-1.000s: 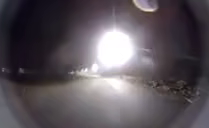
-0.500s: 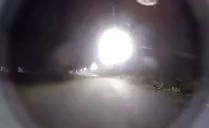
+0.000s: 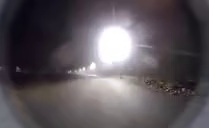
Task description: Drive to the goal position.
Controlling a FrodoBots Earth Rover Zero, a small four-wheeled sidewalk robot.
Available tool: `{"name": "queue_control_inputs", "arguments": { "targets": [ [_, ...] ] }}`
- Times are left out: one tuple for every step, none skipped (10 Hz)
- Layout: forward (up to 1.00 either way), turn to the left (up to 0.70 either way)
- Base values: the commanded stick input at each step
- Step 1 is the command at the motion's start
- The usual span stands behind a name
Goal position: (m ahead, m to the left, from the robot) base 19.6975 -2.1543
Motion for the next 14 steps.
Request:
{"name": "queue_control_inputs", "arguments": {
  "targets": [
    [1.00,-0.01],
    [1.00,0.00],
    [1.00,0.00],
    [1.00,0.00],
    [1.00,0.00],
    [1.00,0.00],
    [1.00,0.00],
    [1.00,0.00],
    [1.00,0.00],
    [1.00,0.00],
    [1.00,0.01],
    [1.00,0.01],
    [1.00,0.01],
    [1.00,0.02]
  ]
}}
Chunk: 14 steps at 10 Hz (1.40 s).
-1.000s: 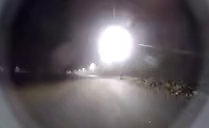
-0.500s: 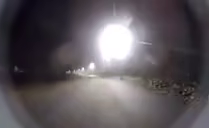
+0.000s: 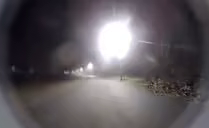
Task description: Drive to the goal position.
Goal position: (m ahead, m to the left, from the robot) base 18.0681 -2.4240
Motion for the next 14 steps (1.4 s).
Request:
{"name": "queue_control_inputs", "arguments": {
  "targets": [
    [1.00,0.02],
    [1.00,0.01],
    [1.00,0.01],
    [1.00,0.06],
    [1.00,0.09],
    [1.00,0.07],
    [1.00,0.05],
    [1.00,0.05],
    [1.00,0.05],
    [1.00,0.05],
    [1.00,0.07],
    [1.00,0.09],
    [1.00,0.07],
    [1.00,0.06]
  ]
}}
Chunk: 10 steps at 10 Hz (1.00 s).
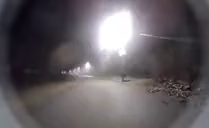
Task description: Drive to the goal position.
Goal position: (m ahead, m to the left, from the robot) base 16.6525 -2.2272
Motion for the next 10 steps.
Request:
{"name": "queue_control_inputs", "arguments": {
  "targets": [
    [1.00,0.05],
    [1.00,0.05],
    [1.00,0.06],
    [1.00,0.08],
    [1.00,0.10],
    [1.00,0.10],
    [1.00,0.10],
    [1.00,0.10],
    [1.00,0.10],
    [1.00,0.10]
  ]
}}
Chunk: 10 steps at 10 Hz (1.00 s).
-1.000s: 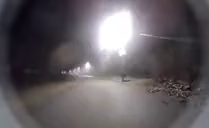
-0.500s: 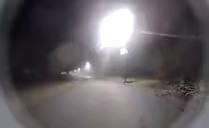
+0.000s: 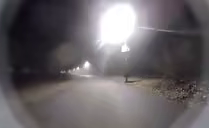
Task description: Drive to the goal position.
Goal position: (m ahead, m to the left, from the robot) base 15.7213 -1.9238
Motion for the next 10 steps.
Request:
{"name": "queue_control_inputs", "arguments": {
  "targets": [
    [1.00,0.10],
    [1.00,0.10],
    [1.00,0.09],
    [1.00,0.09],
    [1.00,0.08],
    [1.00,0.08],
    [1.00,0.08],
    [1.00,0.11],
    [1.00,0.09],
    [1.00,0.08]
  ]
}}
